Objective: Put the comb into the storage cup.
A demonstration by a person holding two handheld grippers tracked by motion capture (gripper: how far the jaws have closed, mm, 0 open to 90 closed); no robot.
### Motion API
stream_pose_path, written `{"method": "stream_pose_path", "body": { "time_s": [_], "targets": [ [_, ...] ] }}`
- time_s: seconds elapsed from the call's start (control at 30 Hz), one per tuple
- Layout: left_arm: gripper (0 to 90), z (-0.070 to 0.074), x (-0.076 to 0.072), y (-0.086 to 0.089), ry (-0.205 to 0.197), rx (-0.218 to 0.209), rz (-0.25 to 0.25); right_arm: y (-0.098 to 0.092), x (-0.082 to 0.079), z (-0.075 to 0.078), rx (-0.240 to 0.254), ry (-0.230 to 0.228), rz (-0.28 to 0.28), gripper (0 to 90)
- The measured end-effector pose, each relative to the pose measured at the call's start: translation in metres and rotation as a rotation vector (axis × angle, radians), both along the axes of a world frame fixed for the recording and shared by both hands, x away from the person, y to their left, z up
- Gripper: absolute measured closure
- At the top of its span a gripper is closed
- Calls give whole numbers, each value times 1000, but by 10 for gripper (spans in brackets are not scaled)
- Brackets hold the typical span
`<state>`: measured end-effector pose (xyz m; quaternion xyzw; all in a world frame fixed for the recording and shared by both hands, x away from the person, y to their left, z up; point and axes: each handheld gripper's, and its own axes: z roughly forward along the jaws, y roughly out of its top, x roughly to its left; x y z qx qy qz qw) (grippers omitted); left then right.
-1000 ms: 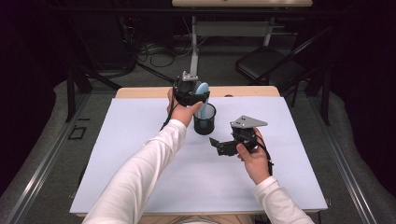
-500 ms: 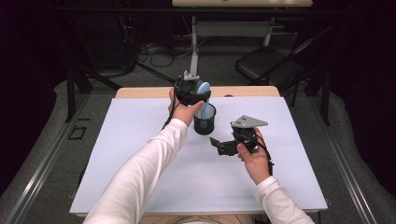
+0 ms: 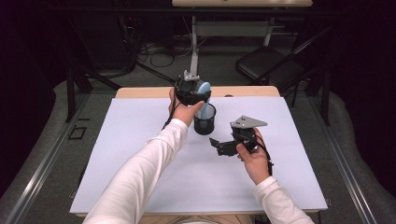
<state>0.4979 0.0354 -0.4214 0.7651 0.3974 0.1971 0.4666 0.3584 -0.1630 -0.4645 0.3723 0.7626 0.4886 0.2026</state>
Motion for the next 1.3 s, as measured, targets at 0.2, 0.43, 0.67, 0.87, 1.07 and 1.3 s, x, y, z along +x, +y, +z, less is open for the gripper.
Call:
{"method": "stream_pose_path", "body": {
  "time_s": [0.2, 0.43, 0.67, 0.87, 1.07, 1.3],
  "targets": [
    [311, -1, 1, 2, 11, -14, 8, 0, 0, 0, 0, 0, 0, 11],
    [249, -1, 2, 2, 18, -24, 13, 1, 0, -1, -4, 0, 3, 11],
    [197, -4, 2, 0, 28, -21, 11, 2, 0, -1, -5, 3, 3, 11],
    [178, -5, 1, -2, 33, -29, 26, 2, -1, -1, -4, 5, 2, 11],
    [178, -4, 1, -2, 43, -55, 34, 2, -1, -1, -6, 4, 1, 11],
    [164, -4, 1, -1, 46, -55, 27, 2, 0, -2, -8, 2, 2, 12]
  ]
}}
